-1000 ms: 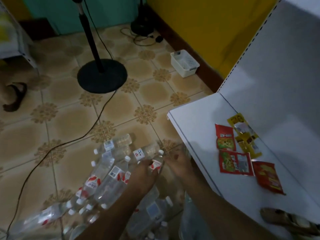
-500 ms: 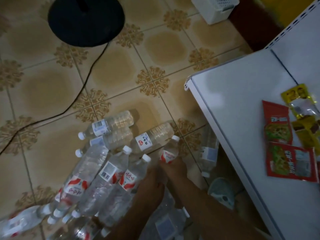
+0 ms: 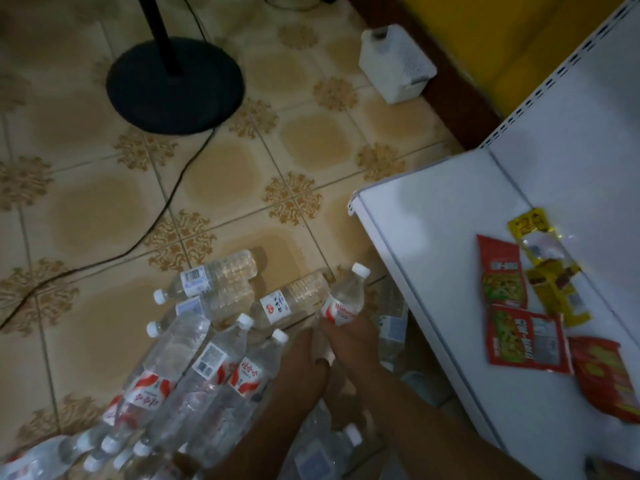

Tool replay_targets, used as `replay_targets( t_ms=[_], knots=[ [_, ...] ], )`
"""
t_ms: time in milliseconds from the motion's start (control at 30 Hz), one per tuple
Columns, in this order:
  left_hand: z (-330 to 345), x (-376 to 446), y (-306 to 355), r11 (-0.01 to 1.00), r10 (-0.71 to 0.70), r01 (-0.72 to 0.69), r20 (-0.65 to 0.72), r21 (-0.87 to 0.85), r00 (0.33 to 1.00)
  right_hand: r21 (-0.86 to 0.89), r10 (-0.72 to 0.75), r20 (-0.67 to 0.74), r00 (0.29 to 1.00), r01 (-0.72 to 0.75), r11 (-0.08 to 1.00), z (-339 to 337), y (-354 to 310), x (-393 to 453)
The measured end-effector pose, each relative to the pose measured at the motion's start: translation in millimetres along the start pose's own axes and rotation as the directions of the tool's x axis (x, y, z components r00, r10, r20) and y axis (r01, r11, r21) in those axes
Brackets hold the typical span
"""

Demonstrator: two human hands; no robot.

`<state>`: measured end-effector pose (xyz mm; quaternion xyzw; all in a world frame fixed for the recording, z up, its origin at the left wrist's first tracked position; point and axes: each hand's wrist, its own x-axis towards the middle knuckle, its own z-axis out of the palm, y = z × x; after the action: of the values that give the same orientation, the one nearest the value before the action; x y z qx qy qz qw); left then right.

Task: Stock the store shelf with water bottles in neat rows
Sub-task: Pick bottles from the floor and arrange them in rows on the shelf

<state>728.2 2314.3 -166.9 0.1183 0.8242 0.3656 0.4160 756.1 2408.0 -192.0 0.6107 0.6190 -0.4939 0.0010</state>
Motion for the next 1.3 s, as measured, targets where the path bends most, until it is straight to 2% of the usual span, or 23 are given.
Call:
replay_targets(
  t_ms=[100,233,333,467,633,767,900,1033,1300],
  knots=[
    [-30.8,-35.7,56.9,0.998,0.042,-0.042,0.009,-0.043,0.999,-0.026,-0.160,-0.024,0.987,0.160,0.987,-41.8,-54.7,-33.1],
    [-73.6,-96.5,128.7,0.964,0.261,-0.263,-0.046,-0.038,0.964,-0.066,-0.303,-0.067,0.951,0.299,0.952,-108.6,-129.4,-95.3],
    [-103.6,-148.3,180.8,0.883,0.455,-0.465,-0.117,-0.068,0.883,-0.087,-0.420,-0.127,0.899,0.411,0.907,-162.0,-180.0,-149.2],
    [-136.6,-229.7,246.3,0.754,0.640,-0.654,-0.166,-0.052,0.751,-0.069,-0.585,-0.224,0.779,0.586,0.807,-232.3,-236.3,-238.1],
    [-151.6,-319.4,310.6,0.627,0.732,-0.775,-0.277,-0.083,0.622,-0.079,-0.715,-0.325,0.619,0.736,0.673,-317.8,-272.8,-343.9],
    [-140.1,-380.1,350.5,0.477,0.792,-0.862,-0.341,-0.170,0.506,-0.183,-0.765,-0.384,0.517,0.769,0.612,-376.5,-274.4,-405.6],
    [-109.8,-436.6,374.7,0.385,0.858,-0.893,-0.265,-0.235,0.440,-0.250,-0.755,-0.459,0.468,0.748,0.615,-436.6,-250.7,-447.3],
    [-70.9,-478.1,392.6,0.387,0.882,-0.882,-0.171,-0.270,0.439,-0.265,-0.706,-0.540,0.459,0.703,0.660,-489.2,-214.8,-468.3],
    [12.6,-534.8,416.3,0.358,0.924,-0.887,-0.021,-0.292,0.381,-0.243,-0.595,-0.674,0.438,0.629,0.738,-572.7,-144.8,-488.5]
  ],
)
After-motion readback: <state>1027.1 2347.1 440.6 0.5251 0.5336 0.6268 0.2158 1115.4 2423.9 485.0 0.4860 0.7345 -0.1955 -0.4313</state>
